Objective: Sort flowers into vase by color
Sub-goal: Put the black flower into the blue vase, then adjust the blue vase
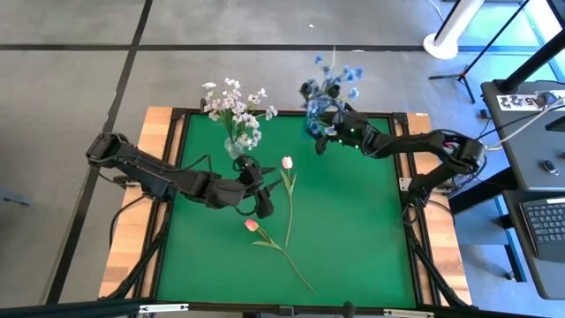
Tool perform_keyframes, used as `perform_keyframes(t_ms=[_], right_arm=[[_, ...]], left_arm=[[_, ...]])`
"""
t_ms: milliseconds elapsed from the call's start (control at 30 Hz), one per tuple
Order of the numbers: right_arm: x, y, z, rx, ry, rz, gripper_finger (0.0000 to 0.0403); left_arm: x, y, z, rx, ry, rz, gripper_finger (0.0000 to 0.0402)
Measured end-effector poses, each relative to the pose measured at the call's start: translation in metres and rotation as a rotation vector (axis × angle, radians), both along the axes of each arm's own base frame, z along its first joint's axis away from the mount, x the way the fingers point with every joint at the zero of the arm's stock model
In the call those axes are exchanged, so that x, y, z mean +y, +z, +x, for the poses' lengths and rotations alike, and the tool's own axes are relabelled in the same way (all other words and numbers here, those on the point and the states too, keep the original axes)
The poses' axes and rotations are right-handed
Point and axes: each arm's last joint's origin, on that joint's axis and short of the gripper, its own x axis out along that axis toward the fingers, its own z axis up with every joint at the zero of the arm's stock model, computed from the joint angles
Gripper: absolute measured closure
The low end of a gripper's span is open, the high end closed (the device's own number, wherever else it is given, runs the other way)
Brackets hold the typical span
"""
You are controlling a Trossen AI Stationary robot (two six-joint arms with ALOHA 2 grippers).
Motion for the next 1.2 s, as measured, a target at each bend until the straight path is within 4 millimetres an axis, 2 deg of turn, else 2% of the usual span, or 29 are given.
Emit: perform_keyframes(t_ms=[133, 367, 500, 733, 1000, 1067, 1200], right_arm=[[0.002, -0.020, 0.011, 0.031, 0.027, 0.018, 0.0164], [-0.002, -0.043, 0.022, 0.034, 0.019, 0.024, 0.0164], [-0.007, -0.052, 0.029, 0.056, 0.017, 0.037, 0.0164], [-0.010, -0.063, 0.036, 0.074, 0.024, 0.064, 0.0164], [-0.009, -0.065, 0.036, 0.075, 0.055, 0.075, 0.0164], [-0.009, -0.065, 0.036, 0.077, 0.059, 0.080, 0.0135], [-0.007, -0.072, 0.034, 0.115, 0.047, 0.130, 0.0030]], left_arm=[[0.005, 0.000, 0.001, -0.008, 0.013, -0.020, 0.0259], [0.007, -0.003, 0.001, -0.014, 0.018, -0.018, 0.0303], [0.007, -0.022, -0.004, -0.069, -0.013, -0.034, 0.0325], [0.023, -0.062, -0.024, -0.254, -0.079, -0.117, 0.0351], [0.033, -0.073, -0.032, -0.294, -0.048, -0.135, 0.0357], [0.033, -0.073, -0.032, -0.293, -0.047, -0.134, 0.0357], [0.033, -0.073, -0.032, -0.292, -0.046, -0.134, 0.0357]])
